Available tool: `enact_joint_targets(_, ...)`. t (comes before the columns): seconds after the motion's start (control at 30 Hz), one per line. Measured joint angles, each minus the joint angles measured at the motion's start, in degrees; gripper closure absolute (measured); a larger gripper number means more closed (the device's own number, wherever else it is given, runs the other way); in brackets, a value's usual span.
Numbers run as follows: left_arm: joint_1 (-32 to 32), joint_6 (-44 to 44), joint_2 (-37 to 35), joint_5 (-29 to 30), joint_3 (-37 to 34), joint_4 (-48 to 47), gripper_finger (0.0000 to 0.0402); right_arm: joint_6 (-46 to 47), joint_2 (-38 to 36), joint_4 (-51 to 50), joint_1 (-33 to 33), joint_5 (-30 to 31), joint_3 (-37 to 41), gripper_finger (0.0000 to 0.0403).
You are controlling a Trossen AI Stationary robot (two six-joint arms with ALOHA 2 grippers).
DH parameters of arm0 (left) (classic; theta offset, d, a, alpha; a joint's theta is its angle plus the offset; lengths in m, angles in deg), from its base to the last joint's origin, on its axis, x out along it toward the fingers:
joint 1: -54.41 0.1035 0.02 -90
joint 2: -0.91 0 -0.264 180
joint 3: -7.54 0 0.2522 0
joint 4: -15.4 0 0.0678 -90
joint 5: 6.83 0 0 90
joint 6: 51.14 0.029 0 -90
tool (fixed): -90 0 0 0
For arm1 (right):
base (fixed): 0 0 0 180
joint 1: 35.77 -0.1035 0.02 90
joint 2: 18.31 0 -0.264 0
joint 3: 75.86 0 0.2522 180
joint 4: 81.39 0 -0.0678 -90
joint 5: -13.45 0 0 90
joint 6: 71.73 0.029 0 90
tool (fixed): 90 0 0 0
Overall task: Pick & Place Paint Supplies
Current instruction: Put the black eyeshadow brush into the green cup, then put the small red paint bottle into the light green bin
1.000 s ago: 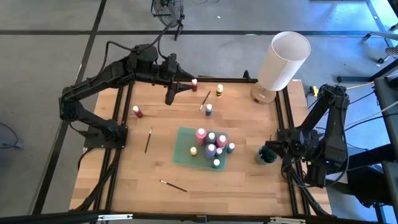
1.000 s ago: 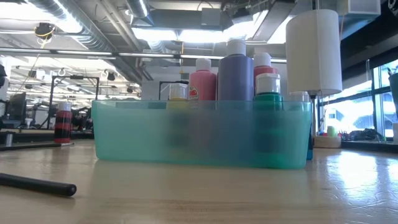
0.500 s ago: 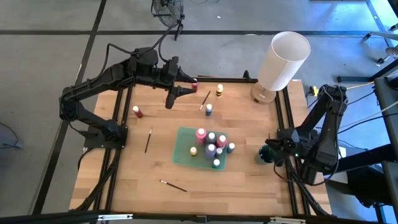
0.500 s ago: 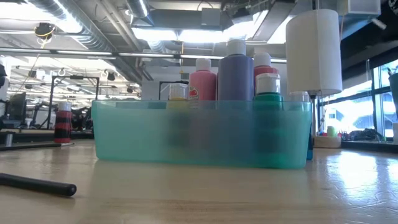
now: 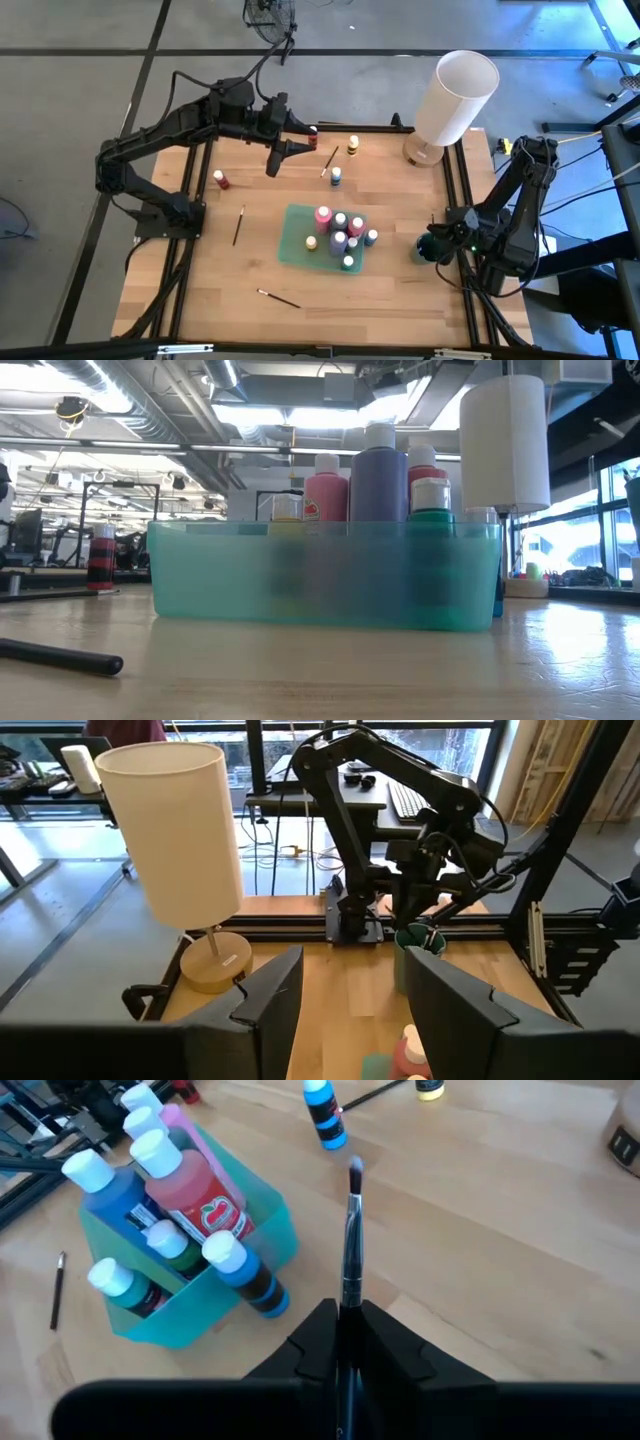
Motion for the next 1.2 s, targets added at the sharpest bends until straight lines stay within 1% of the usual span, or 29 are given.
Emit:
enact_joint_targets(0.4, 0.0, 0.0, 0.0, 0.0, 0.0, 0.0, 0.0231, -0.5, 0.0, 3.3, 0.0, -1.0, 0.0, 0.0351)
enact_joint_targets(0.6, 0.0, 0.0, 0.0, 0.0, 0.0, 1.3, 0.0231, -0.9, 0.0, 5.2, 1.1, -1.6, -0.2, 0.0333)
enact_joint_targets(0.73, 0.0, 0.0, 0.0, 0.0, 0.0, 2.4, 0.0231, -1.5, -0.3, 6.2, 2.2, -1.9, -0.8, 0.0306)
enact_joint_targets(0.83, 0.0, 0.0, 0.0, 0.0, 0.0, 2.7, 0.0231, -1.5, -0.6, 6.3, 2.9, -3.1, -1.6, 0.0278)
enact_joint_targets(1.07, 0.0, -1.5, 0.0, -0.1, 0.0, 2.4, 0.0231, -2.6, -1.0, 5.5, 4.3, -3.2, -3.7, 0.0203)
enact_joint_targets(1.2, 0.0, -1.5, 0.0, -0.1, 0.0, 0.5, 0.0231, -3.7, -1.0, 3.4, 4.5, -3.1, -6.1, 0.0173)
